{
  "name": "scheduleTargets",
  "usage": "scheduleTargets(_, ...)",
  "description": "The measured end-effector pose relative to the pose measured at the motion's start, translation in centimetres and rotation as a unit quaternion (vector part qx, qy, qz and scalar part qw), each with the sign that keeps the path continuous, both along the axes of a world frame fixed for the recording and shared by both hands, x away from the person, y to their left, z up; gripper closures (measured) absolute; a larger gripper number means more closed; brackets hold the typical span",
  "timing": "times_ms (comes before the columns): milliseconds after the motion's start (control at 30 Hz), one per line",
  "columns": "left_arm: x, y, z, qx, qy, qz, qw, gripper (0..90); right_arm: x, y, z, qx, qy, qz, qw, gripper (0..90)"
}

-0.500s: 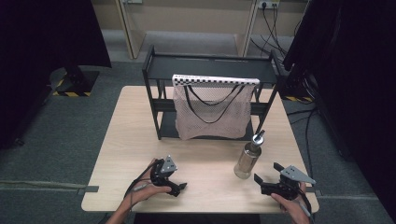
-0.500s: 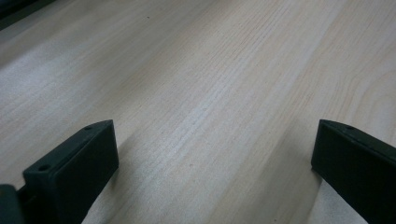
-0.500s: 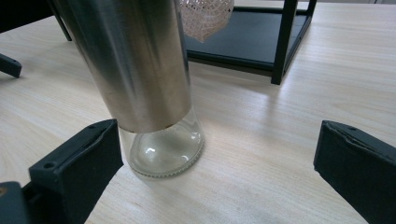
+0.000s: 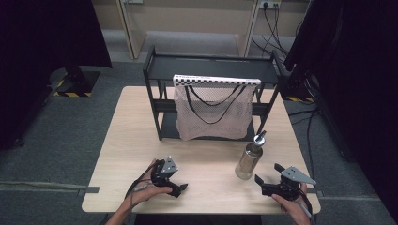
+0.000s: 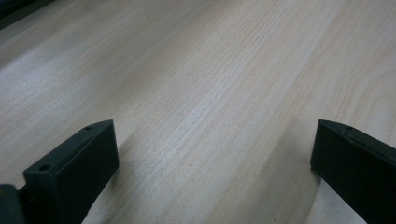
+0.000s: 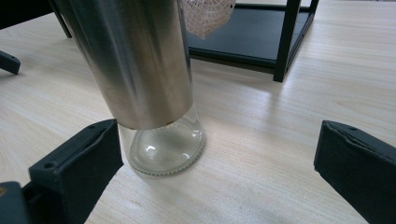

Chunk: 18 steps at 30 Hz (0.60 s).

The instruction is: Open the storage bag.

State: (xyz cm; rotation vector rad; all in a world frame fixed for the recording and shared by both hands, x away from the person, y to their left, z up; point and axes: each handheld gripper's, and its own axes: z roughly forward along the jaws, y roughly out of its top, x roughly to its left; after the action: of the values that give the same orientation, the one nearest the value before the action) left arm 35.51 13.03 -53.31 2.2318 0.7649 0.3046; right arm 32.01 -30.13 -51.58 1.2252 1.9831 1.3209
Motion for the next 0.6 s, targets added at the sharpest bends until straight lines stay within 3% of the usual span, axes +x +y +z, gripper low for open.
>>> scheduleTargets(200, 0.2, 0.4, 0.2, -0.002, -0.013, -0.013, 0.9998, 3.0, 0.0, -0.1, 0.1, 0.002, -0.003, -0.001, 1.0000, 1.0)
scheduleTargets(433, 0.4, 0.1, 1.6, -0.014, -0.027, -0.025, 0.9992, 3.0, 0.0, 0.2, -0.1, 0.001, 0.000, 0.000, 1.0000, 1.0)
scheduleTargets(500, 0.5, -0.3, 2.5, -0.019, -0.038, -0.031, 0.9986, 3.0, 0.0, 0.2, -0.1, 0.000, -0.001, 0.002, 1.0000, 1.0)
scheduleTargets(533, 0.6, -1.0, 4.3, -0.028, -0.060, -0.040, 0.9970, 3.0, 0.0, 0.2, -0.1, 0.000, 0.000, 0.002, 1.0000, 1.0)
scheduleTargets(600, 0.6, -1.0, 4.3, -0.028, -0.060, -0.040, 0.9970, 3.0, 0.1, 0.1, -0.1, 0.002, 0.000, 0.000, 1.0000, 1.0)
